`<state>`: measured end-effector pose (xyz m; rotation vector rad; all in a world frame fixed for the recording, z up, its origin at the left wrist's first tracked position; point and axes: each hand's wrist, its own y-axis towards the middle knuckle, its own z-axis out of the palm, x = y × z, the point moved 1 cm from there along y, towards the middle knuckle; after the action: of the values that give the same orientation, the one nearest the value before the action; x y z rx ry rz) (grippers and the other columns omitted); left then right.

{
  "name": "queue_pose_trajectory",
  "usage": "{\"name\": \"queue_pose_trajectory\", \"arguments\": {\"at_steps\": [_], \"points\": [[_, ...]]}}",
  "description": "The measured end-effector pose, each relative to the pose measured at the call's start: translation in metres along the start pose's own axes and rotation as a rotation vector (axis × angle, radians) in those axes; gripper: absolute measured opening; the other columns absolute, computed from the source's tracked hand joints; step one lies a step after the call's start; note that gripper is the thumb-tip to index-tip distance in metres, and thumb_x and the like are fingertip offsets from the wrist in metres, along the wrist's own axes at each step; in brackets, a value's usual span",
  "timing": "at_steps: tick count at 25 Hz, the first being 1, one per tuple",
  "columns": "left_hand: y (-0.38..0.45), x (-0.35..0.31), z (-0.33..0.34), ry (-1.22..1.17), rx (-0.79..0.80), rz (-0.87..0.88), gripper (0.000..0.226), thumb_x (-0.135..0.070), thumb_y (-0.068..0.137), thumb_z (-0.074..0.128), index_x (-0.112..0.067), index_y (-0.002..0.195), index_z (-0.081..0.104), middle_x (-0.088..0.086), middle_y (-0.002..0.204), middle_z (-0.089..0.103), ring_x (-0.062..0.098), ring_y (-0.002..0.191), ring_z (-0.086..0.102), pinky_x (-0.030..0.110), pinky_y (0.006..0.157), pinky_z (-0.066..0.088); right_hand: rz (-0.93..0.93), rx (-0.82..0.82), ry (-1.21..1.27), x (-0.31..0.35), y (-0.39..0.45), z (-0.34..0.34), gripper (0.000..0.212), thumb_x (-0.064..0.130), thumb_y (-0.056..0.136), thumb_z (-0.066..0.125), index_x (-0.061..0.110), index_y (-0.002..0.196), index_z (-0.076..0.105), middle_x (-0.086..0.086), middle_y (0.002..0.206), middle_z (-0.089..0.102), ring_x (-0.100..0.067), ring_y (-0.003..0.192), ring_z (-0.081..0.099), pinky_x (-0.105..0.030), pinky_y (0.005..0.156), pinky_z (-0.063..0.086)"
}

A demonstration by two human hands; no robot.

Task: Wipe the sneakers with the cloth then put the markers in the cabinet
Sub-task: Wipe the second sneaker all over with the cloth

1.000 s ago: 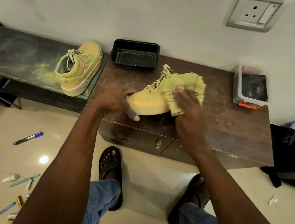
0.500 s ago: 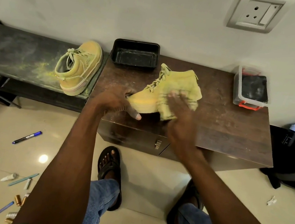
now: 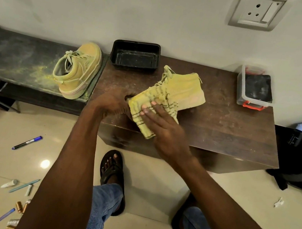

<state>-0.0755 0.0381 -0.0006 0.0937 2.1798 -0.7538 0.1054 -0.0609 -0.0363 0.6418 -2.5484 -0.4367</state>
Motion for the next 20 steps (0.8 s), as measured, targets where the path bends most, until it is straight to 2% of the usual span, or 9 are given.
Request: {"name": "queue_pose_trajectory", "arguments": {"at_steps": [1, 4, 5, 9, 10, 13, 15, 17, 20], "points": [[0.0, 0.0, 0.0, 0.006, 0.006, -0.005, 0.077, -0.014, 0.056, 0.089, -0.021, 0.127, 0.059, -0.004, 0.117, 0.063, 0.019, 0.112, 0.053, 0.038, 0.099, 0.044, 0.029, -0.011, -0.004, -0.014, 0.0, -0.004, 0.056, -0.003, 0.081, 0.041, 0.011, 0.133, 0.052, -0.005, 0.141, 0.049, -0.025, 0.139, 0.035, -0.041, 0.11, 0.037], [-0.001, 0.002, 0.0, 0.036, 0.02, -0.04, 0.096, -0.027, 0.049, 0.092, -0.02, 0.136, 0.051, -0.001, 0.126, 0.056, 0.02, 0.116, 0.049, 0.041, 0.104, 0.04, 0.658, -0.291, 0.118, -0.058, -0.003, -0.024, 0.071, -0.011, 0.068, 0.043, 0.013, 0.134, 0.053, -0.001, 0.142, 0.048, -0.018, 0.139, 0.035, -0.04, 0.11, 0.038], [-0.001, 0.003, 0.0, 0.036, 0.02, -0.037, 0.094, -0.026, 0.05, 0.092, -0.02, 0.134, 0.052, -0.001, 0.125, 0.057, 0.02, 0.115, 0.05, 0.041, 0.103, 0.041, 0.707, -0.32, 0.142, -0.05, -0.001, -0.024, 0.073, -0.012, 0.066, 0.043, 0.012, 0.134, 0.053, -0.001, 0.142, 0.048, -0.017, 0.139, 0.034, -0.039, 0.111, 0.037], [0.002, 0.001, 0.0, 0.039, -0.006, 0.012, 0.053, -0.008, 0.063, 0.083, -0.023, 0.111, 0.065, -0.005, 0.109, 0.066, 0.023, 0.11, 0.057, 0.037, 0.091, 0.048, -0.007, -0.019, 0.001, 0.012, 0.003, 0.002, 0.06, -0.007, 0.074, 0.042, 0.009, 0.13, 0.055, -0.006, 0.138, 0.053, -0.026, 0.135, 0.041, -0.04, 0.106, 0.038], [0.0, 0.0, 0.0, 0.037, 0.001, 0.007, 0.057, -0.009, 0.063, 0.084, -0.023, 0.115, 0.063, -0.008, 0.112, 0.063, 0.021, 0.112, 0.056, 0.035, 0.093, 0.046, -0.041, -0.007, -0.014, 0.001, 0.005, -0.002, 0.063, -0.009, 0.072, 0.045, 0.01, 0.131, 0.055, -0.006, 0.138, 0.053, -0.027, 0.134, 0.042, -0.04, 0.104, 0.04], [-0.002, 0.002, 0.0, 0.033, 0.023, -0.042, 0.09, -0.025, 0.05, 0.092, -0.02, 0.132, 0.053, -0.004, 0.125, 0.056, 0.02, 0.118, 0.048, 0.039, 0.103, 0.04, 0.511, -0.241, 0.075, -0.058, 0.004, -0.029, 0.072, -0.011, 0.065, 0.043, 0.01, 0.134, 0.053, -0.006, 0.141, 0.05, -0.023, 0.137, 0.038, -0.045, 0.109, 0.039], [-0.001, 0.0, 0.002, 0.035, 0.024, -0.036, 0.092, -0.023, 0.05, 0.092, -0.021, 0.133, 0.053, -0.003, 0.125, 0.057, 0.019, 0.116, 0.049, 0.04, 0.103, 0.04, 0.685, -0.299, 0.086, -0.056, 0.006, -0.032, 0.073, -0.009, 0.063, 0.042, 0.009, 0.133, 0.054, -0.006, 0.141, 0.049, -0.023, 0.137, 0.038, -0.038, 0.11, 0.038], [0.001, -0.001, 0.001, 0.019, 0.012, -0.045, 0.081, -0.015, 0.051, 0.09, -0.021, 0.126, 0.058, -0.004, 0.119, 0.061, 0.02, 0.112, 0.053, 0.041, 0.1, 0.043, 0.448, -0.127, 0.06, -0.014, 0.017, -0.018, 0.07, -0.005, 0.066, 0.042, 0.011, 0.133, 0.053, -0.004, 0.141, 0.049, -0.023, 0.139, 0.035, -0.032, 0.109, 0.035], [0.0, -0.001, 0.001, -0.011, 0.007, -0.036, 0.064, -0.01, 0.051, 0.088, -0.021, 0.11, 0.066, -0.001, 0.11, 0.068, 0.025, 0.108, 0.06, 0.044, 0.095, 0.048, -0.032, 0.072, -0.041, 0.002, 0.018, -0.005, 0.063, -0.004, 0.071, 0.041, 0.01, 0.132, 0.054, -0.006, 0.138, 0.053, -0.028, 0.136, 0.04, -0.043, 0.107, 0.038]]}}
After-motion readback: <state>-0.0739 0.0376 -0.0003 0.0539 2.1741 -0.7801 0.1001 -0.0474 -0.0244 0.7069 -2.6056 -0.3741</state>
